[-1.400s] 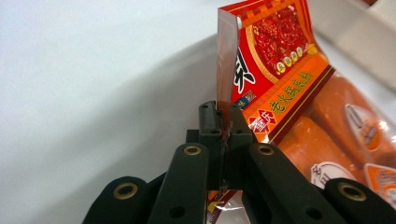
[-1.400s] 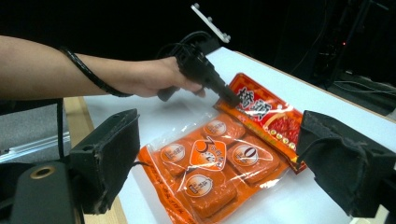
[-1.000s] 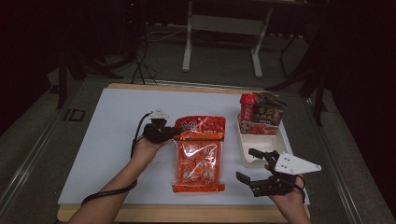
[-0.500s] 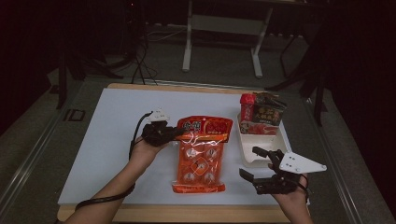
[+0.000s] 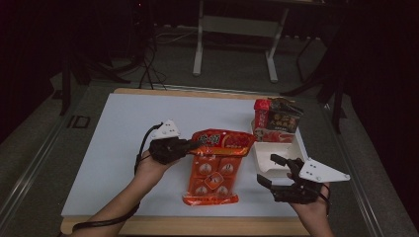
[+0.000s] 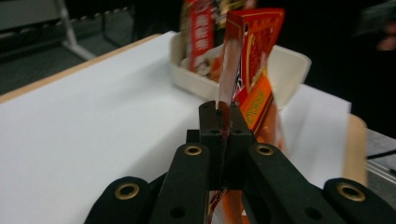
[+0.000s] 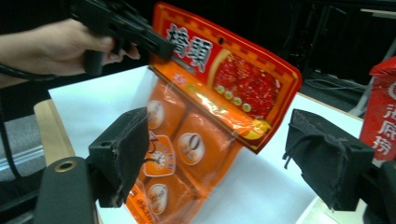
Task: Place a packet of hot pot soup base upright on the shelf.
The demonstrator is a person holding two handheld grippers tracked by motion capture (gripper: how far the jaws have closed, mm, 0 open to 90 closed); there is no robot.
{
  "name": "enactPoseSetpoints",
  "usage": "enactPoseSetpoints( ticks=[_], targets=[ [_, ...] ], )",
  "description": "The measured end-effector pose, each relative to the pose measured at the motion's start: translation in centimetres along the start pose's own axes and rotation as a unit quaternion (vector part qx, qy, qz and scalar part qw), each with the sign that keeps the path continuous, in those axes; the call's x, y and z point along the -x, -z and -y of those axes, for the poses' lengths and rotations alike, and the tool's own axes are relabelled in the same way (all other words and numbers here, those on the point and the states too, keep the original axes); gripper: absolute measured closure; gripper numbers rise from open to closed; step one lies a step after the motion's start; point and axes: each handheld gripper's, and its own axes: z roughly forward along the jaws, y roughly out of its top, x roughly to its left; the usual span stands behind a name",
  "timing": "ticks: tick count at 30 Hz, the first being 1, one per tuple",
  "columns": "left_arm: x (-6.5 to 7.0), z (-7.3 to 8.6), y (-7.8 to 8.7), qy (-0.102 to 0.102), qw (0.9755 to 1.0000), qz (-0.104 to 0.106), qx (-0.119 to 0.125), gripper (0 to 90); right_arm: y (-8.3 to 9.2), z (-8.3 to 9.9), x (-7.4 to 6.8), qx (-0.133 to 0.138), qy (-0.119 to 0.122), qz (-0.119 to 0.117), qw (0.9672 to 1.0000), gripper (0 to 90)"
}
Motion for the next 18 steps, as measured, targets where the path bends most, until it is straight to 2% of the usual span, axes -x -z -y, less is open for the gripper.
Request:
enactPoseSetpoints(
  ticks=[3,4,6,9,14,18],
  targets=[
    [1.1,-0.5,0.4,-0.018,0.9998,0.009,0.003,90.0,0.1,-0.1,0.1,-0.001,0.000,0.007,1.0000,22.1],
    [1.1,-0.5,0.4,-0.018,0.9998,0.009,0.003,90.0,0.1,-0.1,0.1,-0.001,0.000,0.007,1.0000,22.1],
    [2.0,-0.9,0.6,-0.029,0.9994,0.019,0.007,90.0,0.3,0.0,0.2,-0.001,-0.002,0.014,0.9999,22.5],
    [2.8,-1.3,1.1,-0.034,0.9988,0.030,0.019,90.0,0.5,0.0,0.5,0.000,-0.002,0.022,0.9997,22.5],
    [4.4,-2.1,1.7,-0.061,0.9968,0.031,0.040,90.0,0.8,0.0,0.9,0.003,-0.011,0.029,0.9995,22.4],
    [5.0,-2.6,2.1,-0.079,0.9952,0.032,0.047,90.0,0.7,-0.1,0.9,0.002,-0.010,0.028,0.9996,22.3]
  ],
)
